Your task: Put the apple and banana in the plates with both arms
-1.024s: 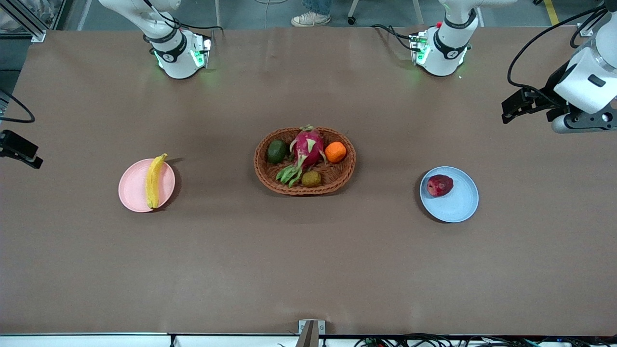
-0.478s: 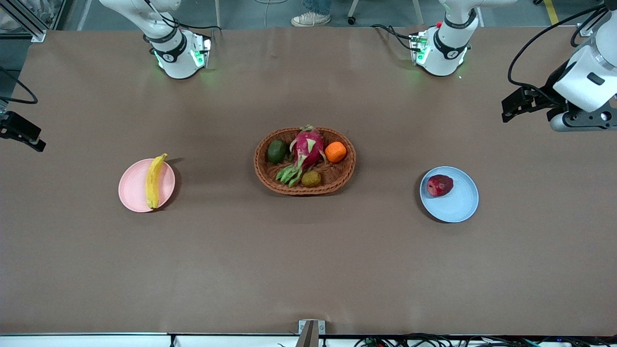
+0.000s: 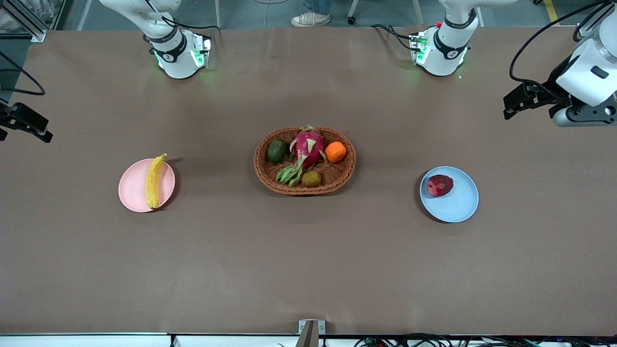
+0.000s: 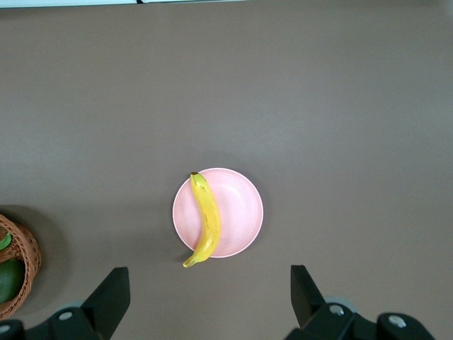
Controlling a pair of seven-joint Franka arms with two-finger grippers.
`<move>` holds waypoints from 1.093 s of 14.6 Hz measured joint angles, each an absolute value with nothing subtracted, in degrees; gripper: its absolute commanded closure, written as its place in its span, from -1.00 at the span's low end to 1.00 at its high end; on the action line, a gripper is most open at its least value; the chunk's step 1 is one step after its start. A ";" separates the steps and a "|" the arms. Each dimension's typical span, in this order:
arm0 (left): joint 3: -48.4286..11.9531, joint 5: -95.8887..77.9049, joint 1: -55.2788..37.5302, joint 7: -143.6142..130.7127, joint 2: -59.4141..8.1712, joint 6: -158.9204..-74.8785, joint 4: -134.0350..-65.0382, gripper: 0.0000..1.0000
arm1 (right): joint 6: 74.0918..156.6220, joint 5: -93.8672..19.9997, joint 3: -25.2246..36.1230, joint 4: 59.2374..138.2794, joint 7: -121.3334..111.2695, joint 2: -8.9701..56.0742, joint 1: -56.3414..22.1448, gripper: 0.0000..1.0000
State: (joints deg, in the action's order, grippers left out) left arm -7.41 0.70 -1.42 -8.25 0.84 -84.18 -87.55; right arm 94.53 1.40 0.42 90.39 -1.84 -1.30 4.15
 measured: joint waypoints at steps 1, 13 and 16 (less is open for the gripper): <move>-7.41 0.70 -1.42 -8.25 0.86 -84.18 -87.68 -1.00 | 94.58 1.40 0.43 90.88 -1.84 -1.55 4.15 -1.00; -7.09 0.70 0.07 -5.63 0.86 -84.18 -89.36 -1.00 | 95.38 1.40 0.48 92.85 -1.84 -2.87 4.25 -1.00; -7.12 0.70 0.05 -5.63 0.87 -84.18 -89.36 -1.00 | 95.51 1.40 0.48 92.85 -1.84 -2.89 4.25 -1.00</move>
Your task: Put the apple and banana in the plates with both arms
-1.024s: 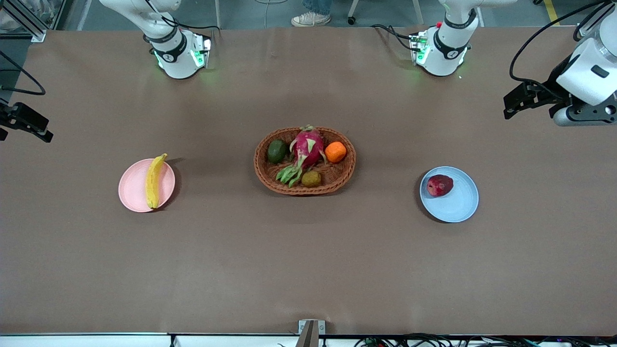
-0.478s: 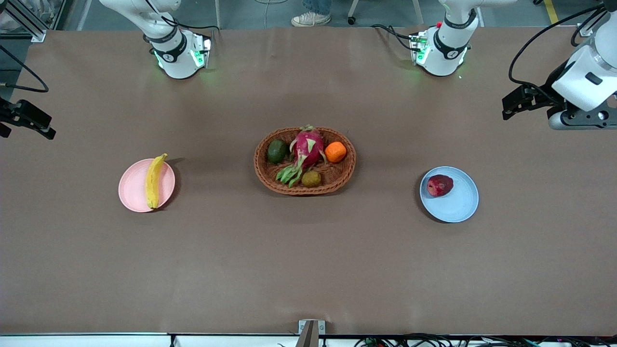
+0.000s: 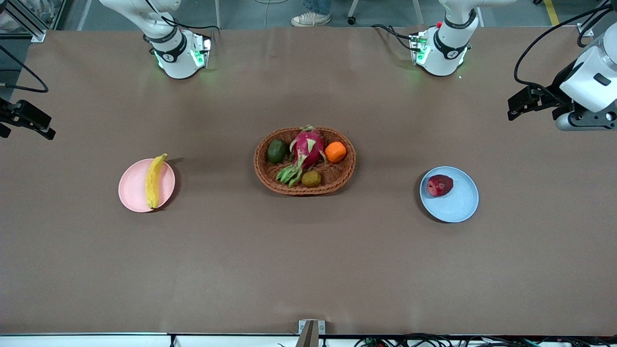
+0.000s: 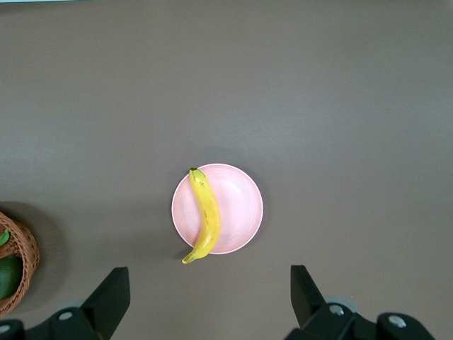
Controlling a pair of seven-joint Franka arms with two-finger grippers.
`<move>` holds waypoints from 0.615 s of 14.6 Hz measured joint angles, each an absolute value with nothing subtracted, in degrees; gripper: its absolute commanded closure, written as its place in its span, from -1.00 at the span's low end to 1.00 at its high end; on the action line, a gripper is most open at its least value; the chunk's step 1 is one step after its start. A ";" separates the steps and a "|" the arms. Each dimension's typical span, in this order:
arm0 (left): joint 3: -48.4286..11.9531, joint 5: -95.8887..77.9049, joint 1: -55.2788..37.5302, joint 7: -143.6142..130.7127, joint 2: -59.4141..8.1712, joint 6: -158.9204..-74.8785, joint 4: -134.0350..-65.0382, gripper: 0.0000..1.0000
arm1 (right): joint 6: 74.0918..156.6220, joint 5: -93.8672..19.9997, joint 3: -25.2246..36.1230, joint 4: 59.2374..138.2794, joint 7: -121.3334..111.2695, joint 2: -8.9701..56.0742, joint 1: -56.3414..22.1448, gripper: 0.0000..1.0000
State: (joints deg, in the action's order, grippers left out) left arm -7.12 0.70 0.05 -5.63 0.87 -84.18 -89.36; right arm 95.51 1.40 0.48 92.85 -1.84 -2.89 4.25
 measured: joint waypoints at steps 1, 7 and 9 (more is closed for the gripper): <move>-7.17 0.70 0.02 -5.63 0.89 -84.17 -89.36 -1.00 | 95.53 1.40 0.48 92.85 -1.84 -2.93 4.25 -1.00; -7.48 0.70 -0.12 -5.47 1.27 -84.17 -89.35 -1.00 | 95.54 1.40 0.48 92.85 -1.84 -3.49 4.25 -1.00; -7.49 0.70 -0.12 -5.47 1.27 -84.17 -89.34 -1.00 | 95.54 1.40 0.48 92.90 -1.84 -3.49 4.25 -1.00</move>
